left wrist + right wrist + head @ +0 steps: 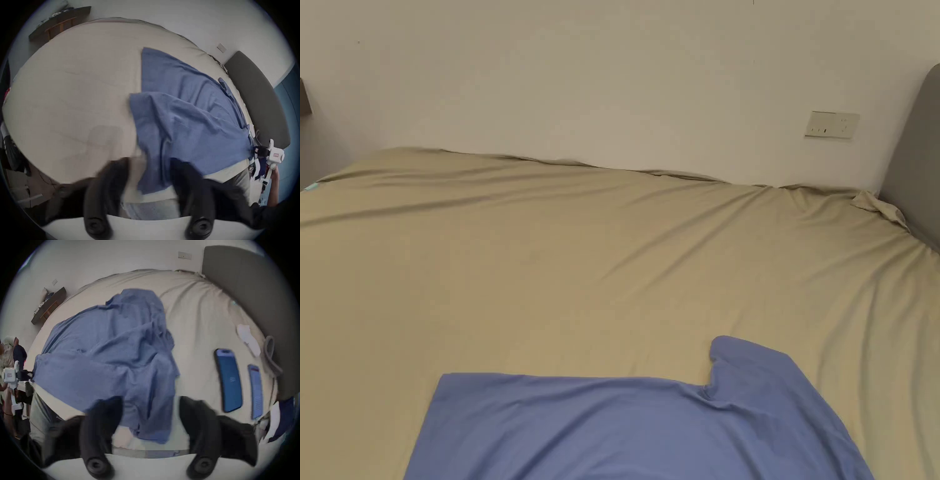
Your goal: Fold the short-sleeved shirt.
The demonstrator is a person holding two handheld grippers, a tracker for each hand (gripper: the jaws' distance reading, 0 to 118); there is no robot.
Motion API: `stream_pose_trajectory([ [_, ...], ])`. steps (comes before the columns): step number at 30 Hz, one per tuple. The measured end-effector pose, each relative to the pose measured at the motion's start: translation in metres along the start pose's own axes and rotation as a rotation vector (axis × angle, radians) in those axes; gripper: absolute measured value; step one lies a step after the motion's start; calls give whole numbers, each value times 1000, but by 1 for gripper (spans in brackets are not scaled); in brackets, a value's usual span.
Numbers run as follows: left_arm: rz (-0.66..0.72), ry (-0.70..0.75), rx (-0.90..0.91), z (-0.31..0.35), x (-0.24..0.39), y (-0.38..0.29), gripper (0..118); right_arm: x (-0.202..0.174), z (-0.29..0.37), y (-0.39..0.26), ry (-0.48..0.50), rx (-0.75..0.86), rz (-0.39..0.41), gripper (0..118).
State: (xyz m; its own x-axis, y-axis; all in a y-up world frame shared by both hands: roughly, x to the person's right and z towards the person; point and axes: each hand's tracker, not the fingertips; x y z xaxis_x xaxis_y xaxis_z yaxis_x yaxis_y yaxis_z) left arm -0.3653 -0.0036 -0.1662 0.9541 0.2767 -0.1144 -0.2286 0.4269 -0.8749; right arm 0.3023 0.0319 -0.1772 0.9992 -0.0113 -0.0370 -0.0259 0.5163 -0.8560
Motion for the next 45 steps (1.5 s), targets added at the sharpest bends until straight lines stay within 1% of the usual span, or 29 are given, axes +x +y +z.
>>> stream_pose_trajectory([
  [1, -9, 37, 36, 11, 2, 2, 87, -1, 12, 6, 8, 42, 1, 87],
  [4, -48, 56, 185, 45, 20, 16, 87, -13, 43, 28, 38, 182, -23, 87],
  [8, -80, 30, 374, 62, 61, 42, 87, -35, 54, 62, 71, 299, -46, 85],
  [9, -102, 12, 413, 60, 70, 48, 87, -41, 54, 70, 80, 324, -41, 79],
  [10, -118, 13, 433, 56, 80, 56, 83, -49, 52, 77, 87, 343, -27, 60],
  [11, -131, 19, 430, 49, 88, 63, 72, -55, 47, 83, 77, 344, -14, 37],
  [12, -159, 66, 430, 41, 97, 72, 42, -61, 41, 90, 56, 345, 0, 17],
  [13, -178, 121, 425, 31, 106, 80, 0, -66, 35, 96, 12, 341, 21, 9],
  [14, -219, 158, 446, 21, 112, 85, 0, -70, 25, 102, -24, 307, 51, 6],
  [15, -231, 114, 410, 10, 117, 95, 0, -75, 18, 109, -52, 266, 87, 4],
  [18, -228, 107, 409, -17, 124, 127, 0, -82, 5, 121, -6, 291, 84, 4],
  [20, -228, 126, 391, -28, 120, 164, 0, -84, -3, 132, 25, 277, 79, 4],
  [23, -234, 142, 329, -58, 107, 221, 0, -87, -8, 146, 28, 278, 95, 4],
  [24, -247, 149, 273, -71, 102, 239, 2, -86, -10, 150, 33, 279, 97, 4],
  [25, -245, 131, 205, -86, 96, 255, 27, -84, -12, 154, 41, 275, 99, 4],
  [27, -249, 172, 69, -112, 91, 282, 91, -79, -16, 161, 42, 274, 92, 4],
  [28, -239, 171, 24, -126, 87, 288, 101, -76, -19, 164, 40, 269, 91, 4],
  [29, -237, 172, -16, -134, 85, 289, 101, -74, -21, 166, 36, 264, 91, 4],
  [30, -215, 147, 35, -141, 81, 294, 101, -75, -21, 169, 36, 259, 89, 4],
  [31, -175, 135, 29, -146, 79, 297, 101, -72, -22, 171, 42, 254, 82, 4],
  [34, -138, 211, -30, -169, 75, 296, 101, -63, -30, 181, 71, 224, 56, 4],
  [36, -126, 210, -92, -180, 73, 292, 101, -51, -40, 193, 82, 206, 40, 4],
  [38, -130, 199, -126, -186, 73, 285, 100, -36, -54, 212, 75, 175, -23, 4],
  [39, -119, 180, -136, -180, 79, 279, 99, -27, -65, 224, 74, 148, -52, 5],
  [40, -116, 176, -131, -177, 81, 274, 87, -20, -76, 235, 60, 118, -67, 31],
  [41, -125, 217, -101, -176, 85, 269, 72, -12, -93, 248, 62, 69, -71, 70],
  [42, -149, 263, -69, -173, 88, 267, 59, -6, -111, 260, 60, -10, -64, 103],
  [43, -152, 227, -76, -168, 91, 266, 39, -2, -127, 269, 62, -44, -55, 112],
  [45, -136, 168, -64, -164, 93, 266, 8, 4, -157, 283, 76, -139, -49, 109],
])
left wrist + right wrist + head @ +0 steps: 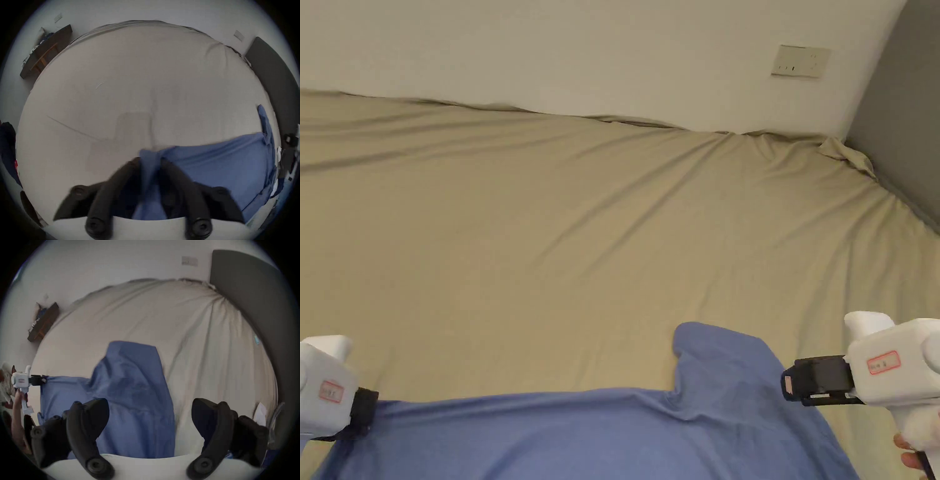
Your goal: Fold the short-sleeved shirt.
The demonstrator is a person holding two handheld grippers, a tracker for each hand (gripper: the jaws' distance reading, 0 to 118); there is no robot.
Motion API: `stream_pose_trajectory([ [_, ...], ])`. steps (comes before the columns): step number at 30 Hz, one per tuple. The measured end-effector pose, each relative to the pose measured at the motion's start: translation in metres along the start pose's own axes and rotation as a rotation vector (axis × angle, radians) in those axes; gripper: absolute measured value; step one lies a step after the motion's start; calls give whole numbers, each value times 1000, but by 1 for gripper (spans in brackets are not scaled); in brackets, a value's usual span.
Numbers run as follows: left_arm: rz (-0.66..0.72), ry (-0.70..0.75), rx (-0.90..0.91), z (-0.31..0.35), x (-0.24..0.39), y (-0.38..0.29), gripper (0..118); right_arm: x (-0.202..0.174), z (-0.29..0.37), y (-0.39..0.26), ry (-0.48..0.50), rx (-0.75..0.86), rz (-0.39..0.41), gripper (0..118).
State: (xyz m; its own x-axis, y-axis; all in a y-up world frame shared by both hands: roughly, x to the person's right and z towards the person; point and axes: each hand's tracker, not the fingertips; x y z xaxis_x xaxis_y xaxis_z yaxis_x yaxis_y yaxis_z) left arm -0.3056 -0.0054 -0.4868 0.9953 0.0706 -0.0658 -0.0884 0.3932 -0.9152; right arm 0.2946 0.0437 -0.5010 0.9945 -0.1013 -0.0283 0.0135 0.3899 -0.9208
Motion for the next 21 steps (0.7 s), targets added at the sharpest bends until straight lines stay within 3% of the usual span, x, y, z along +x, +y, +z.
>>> stream_pose_trajectory([
  [3, -12, 5, -2, 3, 3, 1, 4, 4, -38, 18, -91, -103, -6, 109],
  [6, -13, -12, -6, 6, 2, 2, 4, 16, -74, 24, -91, -177, -35, 107],
  [7, -4, -24, -3, 8, 1, 1, 4, 16, -79, 24, -96, -216, -55, 85],
  [8, 2, -33, 1, 11, 1, 1, 4, 15, -80, 25, -102, -259, -82, 53],
  [9, -3, -39, -4, 13, 1, 0, 4, 13, -74, 22, -77, -234, -125, 37],
  [10, -10, -40, -1, 13, -1, 2, 4, 9, -64, 22, -98, -167, -138, 6],
  [12, -25, -38, 1, 17, -1, 3, 4, 1, -54, 21, -191, -142, -15, 3],
  [13, -26, -44, 3, 20, -2, 4, 4, -2, -45, 17, -154, -126, 18, 3],
  [15, -32, -57, 34, 27, -2, 4, 4, -4, -25, 13, -162, -56, 13, 3],
  [18, -54, -80, 59, 48, -3, -1, 4, -6, 16, 3, -36, -8, -1, 3],
  [21, -111, -78, 85, 71, 0, -9, 4, -17, 51, -10, -37, 14, 48, 3],
])
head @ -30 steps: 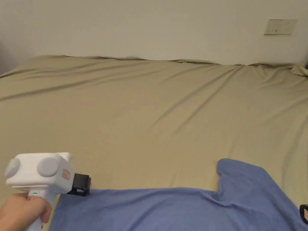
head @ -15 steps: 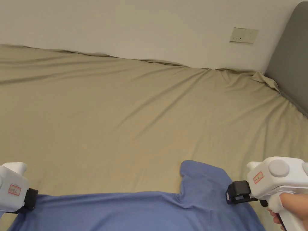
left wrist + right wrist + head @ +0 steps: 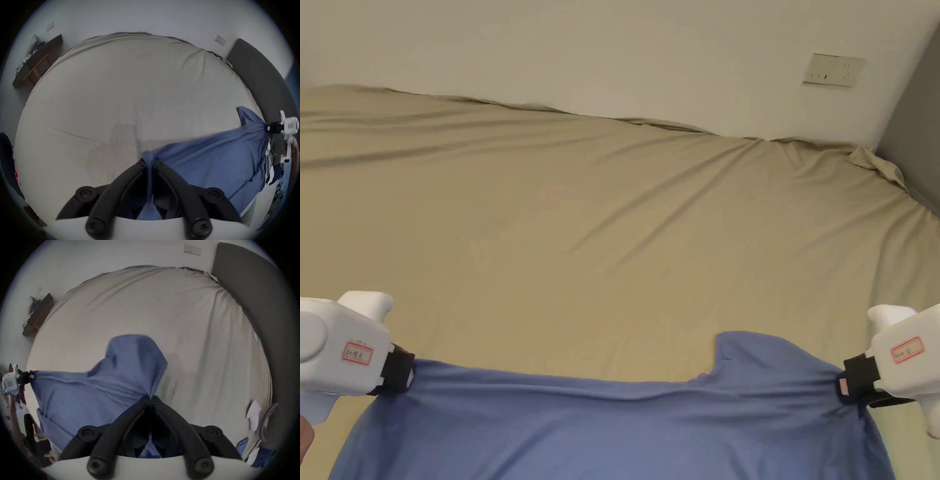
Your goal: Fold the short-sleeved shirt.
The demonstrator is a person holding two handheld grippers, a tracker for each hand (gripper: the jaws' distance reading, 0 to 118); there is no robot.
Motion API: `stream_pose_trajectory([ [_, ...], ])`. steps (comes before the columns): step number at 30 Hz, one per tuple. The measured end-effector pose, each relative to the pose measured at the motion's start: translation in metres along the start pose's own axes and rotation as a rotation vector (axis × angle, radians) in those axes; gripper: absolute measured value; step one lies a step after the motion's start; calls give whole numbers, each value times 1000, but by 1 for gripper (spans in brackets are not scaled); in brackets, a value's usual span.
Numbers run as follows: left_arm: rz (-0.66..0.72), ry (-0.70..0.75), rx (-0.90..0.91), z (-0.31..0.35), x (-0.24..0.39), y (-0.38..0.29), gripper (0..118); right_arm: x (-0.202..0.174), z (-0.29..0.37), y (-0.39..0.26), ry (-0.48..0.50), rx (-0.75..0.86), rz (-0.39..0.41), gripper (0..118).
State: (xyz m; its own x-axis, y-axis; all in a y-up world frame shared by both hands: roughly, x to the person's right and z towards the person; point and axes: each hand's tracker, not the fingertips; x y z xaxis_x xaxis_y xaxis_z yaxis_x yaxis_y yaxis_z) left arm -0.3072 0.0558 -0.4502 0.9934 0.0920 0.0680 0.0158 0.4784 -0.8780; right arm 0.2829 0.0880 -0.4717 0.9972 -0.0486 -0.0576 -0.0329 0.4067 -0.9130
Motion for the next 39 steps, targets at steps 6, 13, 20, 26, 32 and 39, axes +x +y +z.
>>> stream_pose_trajectory([
  [6, -18, -46, 88, 61, -3, -26, 4, -5, 76, -38, 45, 149, 32, 3],
  [13, -13, -79, 187, 129, -23, -90, 4, 10, 141, -117, 49, 201, 32, 3],
  [20, 5, -114, 164, 133, -21, -192, 4, 26, 129, -220, 95, 120, -71, 3],
  [26, 100, -87, 47, 95, -19, -273, 4, 32, 85, -298, 107, -14, -162, 3],
  [32, 270, -168, 25, 73, -38, -289, 5, 38, 59, -319, 106, -49, -203, 3],
  [39, 246, -68, 255, 152, -18, -274, 104, -3, 137, -308, -35, 355, 17, 98],
])
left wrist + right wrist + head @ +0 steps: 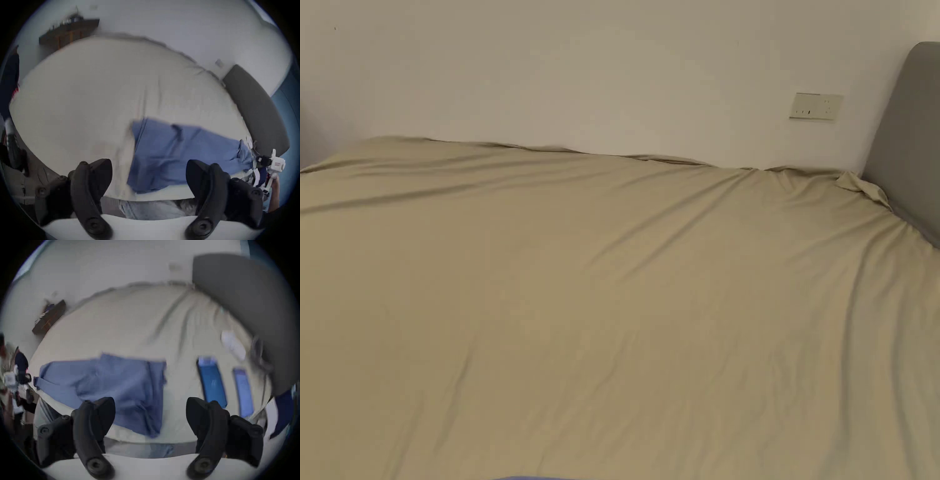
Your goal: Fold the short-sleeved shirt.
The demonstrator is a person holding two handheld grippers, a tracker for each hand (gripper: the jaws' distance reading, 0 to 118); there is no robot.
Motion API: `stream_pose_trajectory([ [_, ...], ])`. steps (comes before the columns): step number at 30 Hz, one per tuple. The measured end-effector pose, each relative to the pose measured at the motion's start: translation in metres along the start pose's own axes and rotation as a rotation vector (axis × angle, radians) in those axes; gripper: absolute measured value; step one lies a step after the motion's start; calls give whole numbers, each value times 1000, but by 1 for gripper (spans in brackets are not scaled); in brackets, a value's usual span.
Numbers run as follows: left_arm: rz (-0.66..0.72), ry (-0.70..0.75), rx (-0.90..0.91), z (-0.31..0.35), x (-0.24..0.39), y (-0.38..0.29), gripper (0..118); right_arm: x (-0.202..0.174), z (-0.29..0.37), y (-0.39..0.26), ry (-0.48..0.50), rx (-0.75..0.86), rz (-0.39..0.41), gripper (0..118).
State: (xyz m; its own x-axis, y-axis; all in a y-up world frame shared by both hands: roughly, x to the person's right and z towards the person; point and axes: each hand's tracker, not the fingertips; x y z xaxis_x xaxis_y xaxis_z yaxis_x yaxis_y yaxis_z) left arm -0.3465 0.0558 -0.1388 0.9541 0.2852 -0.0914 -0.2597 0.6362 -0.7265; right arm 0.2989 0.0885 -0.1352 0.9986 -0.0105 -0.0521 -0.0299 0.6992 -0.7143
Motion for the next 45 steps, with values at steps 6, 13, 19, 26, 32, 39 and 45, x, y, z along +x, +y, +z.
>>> stream_pose_trajectory([
  [6, -94, -39, 297, 39, 59, 34, 102, -50, 29, 45, 8, 247, 3, 86],
  [13, -225, 83, 245, -6, 92, 37, 0, -86, 8, 57, -11, 241, 67, 4],
  [19, -148, 8, 149, -26, 37, 50, 0, -81, 8, 54, 11, 222, 43, 3],
  [26, 182, -488, -181, -66, -82, 42, 117, -68, 7, 48, 20, 183, 9, 3],
  [32, 445, -523, -356, -104, -92, -13, 117, -70, 5, 48, 23, 170, 8, 3],
  [39, 873, -704, -151, -129, -93, -54, 82, -79, 7, 55, 55, 176, 44, 3],
  [45, 876, -534, -134, -129, -95, -53, 12, -78, 7, 56, 64, 178, 36, 3],
])
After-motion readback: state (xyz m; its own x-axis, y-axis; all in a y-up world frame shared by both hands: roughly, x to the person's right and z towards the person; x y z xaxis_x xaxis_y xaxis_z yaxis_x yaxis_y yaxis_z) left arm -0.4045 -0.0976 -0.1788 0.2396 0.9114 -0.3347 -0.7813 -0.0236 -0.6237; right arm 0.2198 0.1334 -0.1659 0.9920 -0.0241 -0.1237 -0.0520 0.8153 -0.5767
